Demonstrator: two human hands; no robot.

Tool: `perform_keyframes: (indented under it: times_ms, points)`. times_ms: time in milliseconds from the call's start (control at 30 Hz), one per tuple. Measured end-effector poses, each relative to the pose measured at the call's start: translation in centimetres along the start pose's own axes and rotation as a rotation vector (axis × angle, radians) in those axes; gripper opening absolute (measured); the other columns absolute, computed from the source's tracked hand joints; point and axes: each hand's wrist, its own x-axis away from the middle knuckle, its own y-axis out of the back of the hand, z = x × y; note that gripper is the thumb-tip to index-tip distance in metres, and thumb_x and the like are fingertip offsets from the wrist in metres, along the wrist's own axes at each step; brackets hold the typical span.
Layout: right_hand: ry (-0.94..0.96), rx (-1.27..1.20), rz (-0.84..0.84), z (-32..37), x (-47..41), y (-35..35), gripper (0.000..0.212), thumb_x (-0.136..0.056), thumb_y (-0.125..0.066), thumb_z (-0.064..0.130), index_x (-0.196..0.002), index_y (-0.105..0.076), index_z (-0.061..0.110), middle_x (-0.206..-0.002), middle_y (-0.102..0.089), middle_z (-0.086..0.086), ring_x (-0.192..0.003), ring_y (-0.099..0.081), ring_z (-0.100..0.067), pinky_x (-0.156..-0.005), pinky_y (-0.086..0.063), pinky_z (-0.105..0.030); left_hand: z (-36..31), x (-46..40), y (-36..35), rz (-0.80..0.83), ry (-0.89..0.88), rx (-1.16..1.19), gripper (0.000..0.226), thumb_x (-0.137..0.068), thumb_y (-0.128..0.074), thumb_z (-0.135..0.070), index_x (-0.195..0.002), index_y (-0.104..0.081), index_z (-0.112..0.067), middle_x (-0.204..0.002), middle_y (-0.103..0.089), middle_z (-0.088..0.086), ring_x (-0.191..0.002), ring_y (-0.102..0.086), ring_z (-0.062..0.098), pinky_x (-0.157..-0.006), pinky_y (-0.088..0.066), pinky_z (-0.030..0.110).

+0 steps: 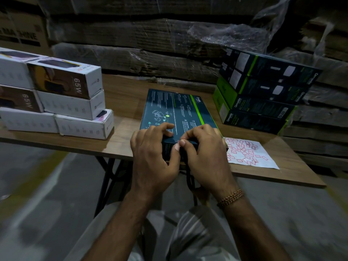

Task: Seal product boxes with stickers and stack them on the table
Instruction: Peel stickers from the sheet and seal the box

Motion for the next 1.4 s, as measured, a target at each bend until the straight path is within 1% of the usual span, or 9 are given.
perform_keyframes:
  times_ms: [167, 367, 533, 833, 1133, 1400]
  points:
    - [-0.002, 0.007, -0.003, 0.09, -0.02, -0.19, 0.004, -0.097, -0.069, 0.035, -0.093, -0.068, 0.035, -0.102, -0.055, 0.016, -0.108, -0.048, -0.013, -0.093, -0.039, -0.042, -0.07, -0.09, 0.09, 0.003, 0.006, -0.006, 0.045, -0.088, -0.069, -0.025, -0.132, -0.062, -0.02, -0.109, -0.062, -0.01, -0.109, -0.054, 0.016, -0.109, -0.031, 0.036]
    - [-0.007, 0.022, -0.008, 0.02, -0.03, -0.42, 0.003, -0.096, -0.069, 0.036, -0.095, -0.069, 0.034, -0.104, -0.055, 0.015, -0.109, -0.047, -0.014, -0.093, -0.038, -0.042, -0.2, -0.1, 0.04, 0.0, 0.01, -0.005, 0.044, -0.089, -0.069, -0.026, -0.132, -0.062, -0.02, -0.108, -0.062, -0.01, -0.108, -0.053, 0.014, -0.109, -0.032, 0.039]
    - [-0.014, 0.014, -0.02, 0.13, -0.05, -0.53, 0.004, -0.096, -0.07, 0.036, -0.094, -0.068, 0.034, -0.103, -0.055, 0.014, -0.109, -0.047, -0.014, -0.094, -0.038, -0.042, -0.35, -0.14, 0.12, -0.004, 0.017, 0.018, 0.041, -0.091, -0.065, -0.027, -0.131, -0.062, -0.021, -0.108, -0.062, -0.011, -0.108, -0.053, 0.013, -0.109, -0.029, 0.033]
    - [-0.008, 0.017, -0.017, 0.15, -0.02, -0.55, 0.003, -0.097, -0.068, 0.036, -0.095, -0.068, 0.034, -0.103, -0.055, 0.015, -0.109, -0.047, -0.013, -0.094, -0.038, -0.043, -0.27, -0.12, -0.1, -0.013, 0.015, 0.001, 0.038, -0.093, -0.068, -0.028, -0.13, -0.063, -0.021, -0.108, -0.062, -0.011, -0.108, -0.055, 0.016, -0.108, -0.033, 0.039]
    - [-0.009, 0.022, -0.033, 0.03, -0.04, -0.76, 0.003, -0.097, -0.069, 0.037, -0.095, -0.068, 0.035, -0.103, -0.055, 0.016, -0.108, -0.047, -0.012, -0.093, -0.038, -0.041, -0.27, -0.08, -0.06, -0.002, 0.014, -0.017, 0.045, -0.088, -0.07, -0.023, -0.132, -0.063, -0.021, -0.108, -0.061, -0.011, -0.108, -0.053, 0.015, -0.109, -0.034, 0.044]
    - [-0.037, 0.011, -0.049, 0.29, -0.15, -0.98, 0.006, -0.092, -0.07, 0.038, -0.091, -0.066, 0.035, -0.1, -0.056, 0.015, -0.107, -0.049, -0.014, -0.093, -0.04, -0.043, 0.16, 0.05, -0.19, 0.006, -0.008, -0.029, 0.045, -0.093, -0.07, -0.024, -0.137, -0.06, -0.021, -0.112, -0.06, -0.012, -0.109, -0.053, 0.017, -0.11, -0.032, 0.042]
